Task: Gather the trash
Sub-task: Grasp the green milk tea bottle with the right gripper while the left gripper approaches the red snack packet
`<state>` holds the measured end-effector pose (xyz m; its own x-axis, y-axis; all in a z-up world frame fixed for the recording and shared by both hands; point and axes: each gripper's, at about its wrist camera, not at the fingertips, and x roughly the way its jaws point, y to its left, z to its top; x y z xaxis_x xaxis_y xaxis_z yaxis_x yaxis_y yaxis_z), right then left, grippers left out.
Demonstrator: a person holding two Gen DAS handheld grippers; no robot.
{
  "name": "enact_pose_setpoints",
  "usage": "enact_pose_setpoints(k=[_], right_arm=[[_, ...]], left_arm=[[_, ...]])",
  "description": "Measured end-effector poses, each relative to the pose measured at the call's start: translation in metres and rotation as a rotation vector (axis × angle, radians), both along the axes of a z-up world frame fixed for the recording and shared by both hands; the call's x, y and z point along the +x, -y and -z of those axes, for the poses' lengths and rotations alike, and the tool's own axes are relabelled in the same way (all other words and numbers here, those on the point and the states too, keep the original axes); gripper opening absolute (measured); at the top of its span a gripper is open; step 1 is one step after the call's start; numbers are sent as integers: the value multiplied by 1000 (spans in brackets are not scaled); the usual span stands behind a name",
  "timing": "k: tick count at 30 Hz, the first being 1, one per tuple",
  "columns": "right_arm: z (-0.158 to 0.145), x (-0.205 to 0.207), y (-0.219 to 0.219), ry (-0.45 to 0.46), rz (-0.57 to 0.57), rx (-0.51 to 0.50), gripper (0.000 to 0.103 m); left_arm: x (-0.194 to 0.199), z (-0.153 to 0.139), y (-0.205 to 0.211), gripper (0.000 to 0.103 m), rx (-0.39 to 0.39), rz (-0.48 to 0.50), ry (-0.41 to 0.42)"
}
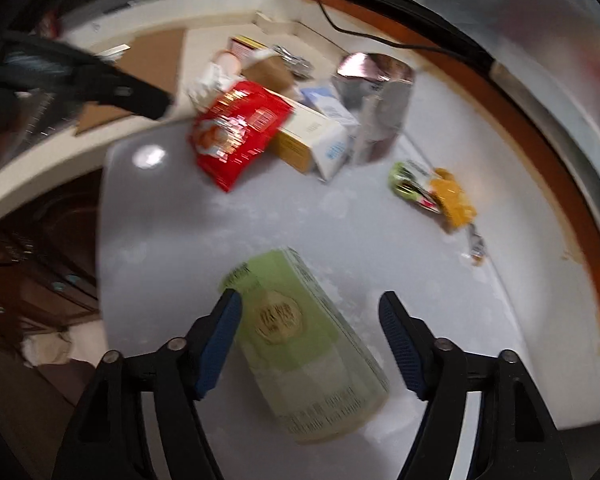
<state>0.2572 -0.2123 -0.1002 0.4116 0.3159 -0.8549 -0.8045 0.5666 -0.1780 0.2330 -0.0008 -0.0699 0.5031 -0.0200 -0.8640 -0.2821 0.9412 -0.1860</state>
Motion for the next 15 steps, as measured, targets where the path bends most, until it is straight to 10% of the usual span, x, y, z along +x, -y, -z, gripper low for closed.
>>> enact_pose_setpoints(k=[9, 15], right_arm=[[28, 5, -4, -61, -47, -62, 68], [20, 38, 16, -165, 145, 54, 62]], left_arm=[[41, 30, -8, 76, -47, -23, -53], [61, 50, -7, 76, -54, -28, -102]])
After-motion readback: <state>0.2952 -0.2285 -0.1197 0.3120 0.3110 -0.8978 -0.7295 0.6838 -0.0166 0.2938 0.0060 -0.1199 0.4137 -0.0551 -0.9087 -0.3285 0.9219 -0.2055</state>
